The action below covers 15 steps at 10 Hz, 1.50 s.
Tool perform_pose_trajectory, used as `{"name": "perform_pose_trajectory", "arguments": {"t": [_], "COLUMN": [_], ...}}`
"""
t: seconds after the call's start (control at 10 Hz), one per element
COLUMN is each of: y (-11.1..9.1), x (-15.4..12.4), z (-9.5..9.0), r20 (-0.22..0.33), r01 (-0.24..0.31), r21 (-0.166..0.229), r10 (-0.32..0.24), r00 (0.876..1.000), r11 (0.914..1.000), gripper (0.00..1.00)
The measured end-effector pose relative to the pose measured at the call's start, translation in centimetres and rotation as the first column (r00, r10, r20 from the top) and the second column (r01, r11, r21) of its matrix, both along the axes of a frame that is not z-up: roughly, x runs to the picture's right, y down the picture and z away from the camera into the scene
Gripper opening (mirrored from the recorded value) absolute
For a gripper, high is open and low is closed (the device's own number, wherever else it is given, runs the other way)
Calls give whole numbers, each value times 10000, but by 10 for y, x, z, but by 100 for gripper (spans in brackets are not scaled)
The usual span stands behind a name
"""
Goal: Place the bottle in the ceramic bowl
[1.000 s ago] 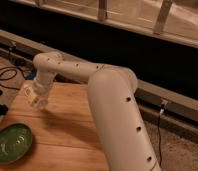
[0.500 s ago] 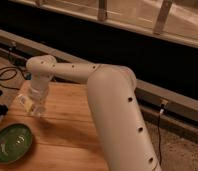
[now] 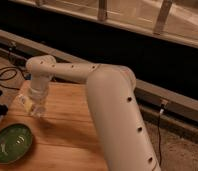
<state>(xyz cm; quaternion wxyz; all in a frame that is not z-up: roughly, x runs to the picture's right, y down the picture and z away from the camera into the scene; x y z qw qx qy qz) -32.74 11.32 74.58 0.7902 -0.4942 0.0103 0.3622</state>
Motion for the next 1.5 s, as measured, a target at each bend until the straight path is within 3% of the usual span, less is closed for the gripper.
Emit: {"name": "perform_pose_trajectory", "arguments": {"t": [0.3, 0.4, 0.7, 1.0, 1.2, 1.5], "y": [45, 66, 103, 122, 126, 126], "x": [-7, -15, -31, -66, -74, -74], "z": [-15, -23, -38, -39, -38, -38], "r20": [-196, -150, 118, 745, 918, 913], "r01": [-450, -632, -1218, -1155, -1060, -1056], "r21": [48, 81, 261, 145, 53, 46], "r10": [451, 633, 1215, 1141, 1050, 1048], "r00": [9988, 9979, 9925, 9907, 9902, 9903], "r11": [9990, 9980, 9922, 9932, 9944, 9944], "gripper": [0, 0, 0, 0, 3, 30]}}
